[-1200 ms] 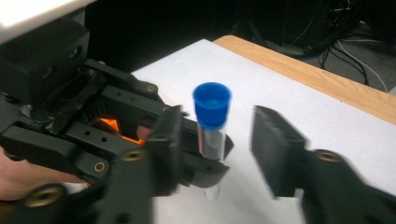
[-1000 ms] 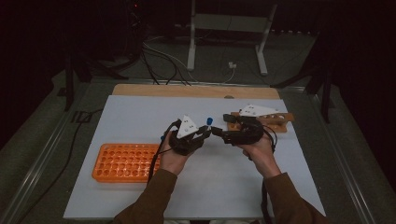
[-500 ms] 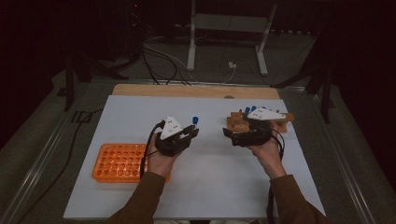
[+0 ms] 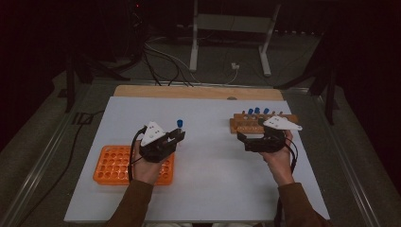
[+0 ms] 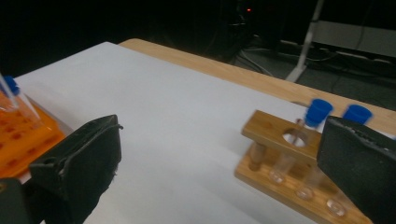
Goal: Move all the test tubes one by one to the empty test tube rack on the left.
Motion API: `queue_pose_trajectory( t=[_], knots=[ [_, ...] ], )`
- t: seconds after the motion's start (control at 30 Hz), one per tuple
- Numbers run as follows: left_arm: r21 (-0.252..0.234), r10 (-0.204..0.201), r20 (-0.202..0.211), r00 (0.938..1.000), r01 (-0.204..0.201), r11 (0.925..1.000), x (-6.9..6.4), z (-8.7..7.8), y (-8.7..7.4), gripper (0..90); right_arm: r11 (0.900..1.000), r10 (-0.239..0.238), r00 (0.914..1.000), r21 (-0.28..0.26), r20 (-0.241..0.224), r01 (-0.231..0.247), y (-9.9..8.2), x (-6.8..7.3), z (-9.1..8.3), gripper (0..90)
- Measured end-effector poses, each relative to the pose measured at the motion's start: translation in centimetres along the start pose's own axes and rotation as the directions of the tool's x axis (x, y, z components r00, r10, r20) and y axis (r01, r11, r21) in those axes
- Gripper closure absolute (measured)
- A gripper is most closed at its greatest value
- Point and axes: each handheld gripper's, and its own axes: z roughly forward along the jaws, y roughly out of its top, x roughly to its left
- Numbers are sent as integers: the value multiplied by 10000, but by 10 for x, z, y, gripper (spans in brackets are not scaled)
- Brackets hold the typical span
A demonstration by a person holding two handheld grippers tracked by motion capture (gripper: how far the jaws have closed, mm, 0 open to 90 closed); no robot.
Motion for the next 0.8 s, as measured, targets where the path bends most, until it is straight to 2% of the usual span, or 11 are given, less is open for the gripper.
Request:
queue_pose_trajectory(
  t=[0.23,0.37,0.63,0.8],
  knots=[
    [26,-63,-255,9997,63,10000,9,-15,-14,774,9998,210,9998,-18,53,-210,-12,-6,-9,0],
    [125,44,-343,9994,-39,9999,10,-19,-23,774,9997,220,9997,-90,79,-220,-13,-5,-13,0],
    [456,164,-549,9984,-139,9989,12,-20,-41,774,9998,-36,9998,-189,194,40,-13,-3,-20,0],
    [596,80,-658,9978,-41,9982,15,-18,-51,773,9997,73,9995,-231,306,-66,-17,-7,-22,0]
  ],
)
